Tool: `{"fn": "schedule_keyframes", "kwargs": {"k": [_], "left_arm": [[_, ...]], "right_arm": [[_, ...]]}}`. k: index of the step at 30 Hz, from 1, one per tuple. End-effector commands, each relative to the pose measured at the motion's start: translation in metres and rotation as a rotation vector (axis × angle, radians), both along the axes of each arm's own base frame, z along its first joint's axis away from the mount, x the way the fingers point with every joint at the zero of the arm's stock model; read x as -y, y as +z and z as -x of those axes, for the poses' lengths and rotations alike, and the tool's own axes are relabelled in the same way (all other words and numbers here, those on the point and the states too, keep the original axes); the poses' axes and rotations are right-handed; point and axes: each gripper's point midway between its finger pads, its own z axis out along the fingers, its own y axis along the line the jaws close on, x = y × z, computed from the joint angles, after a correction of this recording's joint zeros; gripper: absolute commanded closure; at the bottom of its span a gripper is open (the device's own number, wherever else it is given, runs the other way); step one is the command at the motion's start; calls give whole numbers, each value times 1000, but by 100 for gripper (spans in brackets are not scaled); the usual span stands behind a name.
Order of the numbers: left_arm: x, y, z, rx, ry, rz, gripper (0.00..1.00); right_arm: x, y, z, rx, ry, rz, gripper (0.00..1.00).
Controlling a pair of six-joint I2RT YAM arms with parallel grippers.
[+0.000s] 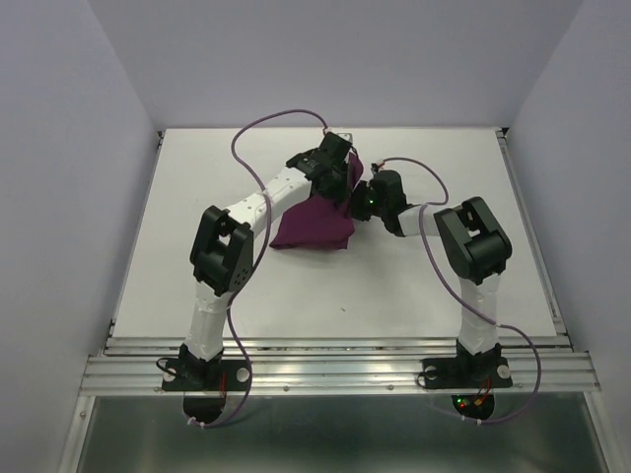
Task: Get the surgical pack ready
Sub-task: Pack the surgical kit at the center of the board.
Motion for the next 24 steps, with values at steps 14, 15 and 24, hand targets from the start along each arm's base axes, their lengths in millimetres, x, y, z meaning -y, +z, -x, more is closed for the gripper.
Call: {"fn": "schedule_keyframes", "kwargs": {"k": [14,15,24], "left_arm": [[32,74,1,127,-72,188,100],[33,74,0,128,-71,191,100],[38,68,-9,128,-65,198,100]], "right_arm": [[-35,39,-34,132,111,-103,99],[-37,38,-34,130,118,-102,99],[-38,29,-37,112,139,-72,99]]}}
